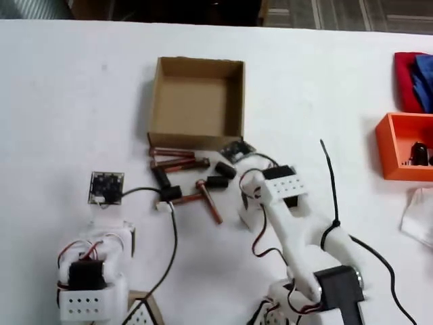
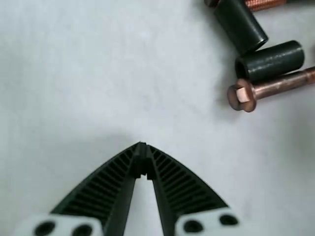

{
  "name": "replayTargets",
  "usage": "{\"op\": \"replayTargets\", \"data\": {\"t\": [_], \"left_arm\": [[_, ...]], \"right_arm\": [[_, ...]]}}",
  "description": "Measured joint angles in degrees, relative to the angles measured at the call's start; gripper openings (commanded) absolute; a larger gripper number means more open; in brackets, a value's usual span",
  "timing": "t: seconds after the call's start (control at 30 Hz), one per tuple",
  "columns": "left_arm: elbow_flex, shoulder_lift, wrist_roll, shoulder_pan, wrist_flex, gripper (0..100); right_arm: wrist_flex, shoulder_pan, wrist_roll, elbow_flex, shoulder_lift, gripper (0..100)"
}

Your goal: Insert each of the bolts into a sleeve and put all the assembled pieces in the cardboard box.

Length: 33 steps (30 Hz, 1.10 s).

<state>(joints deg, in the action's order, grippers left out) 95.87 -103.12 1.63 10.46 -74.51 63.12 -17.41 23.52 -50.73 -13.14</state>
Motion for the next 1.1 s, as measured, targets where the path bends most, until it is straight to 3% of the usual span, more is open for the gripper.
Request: {"op": "replayTargets", "data": {"t": [0.4, 0.63, 1.1], "left_arm": [[0.00, 0.00, 0.00, 0.00, 0.00, 3], [0.00, 0.00, 0.00, 0.00, 0.00, 3], [0.00, 0.00, 0.00, -0.09, 0.00, 3]], "right_arm": [[-1.58, 0.18, 4.22, 0.00, -0.18, 7.8], [-1.67, 0.18, 4.48, 0.00, -0.18, 17.5], [-4.04, 0.18, 6.86, 0.00, -0.18, 16.9]]}}
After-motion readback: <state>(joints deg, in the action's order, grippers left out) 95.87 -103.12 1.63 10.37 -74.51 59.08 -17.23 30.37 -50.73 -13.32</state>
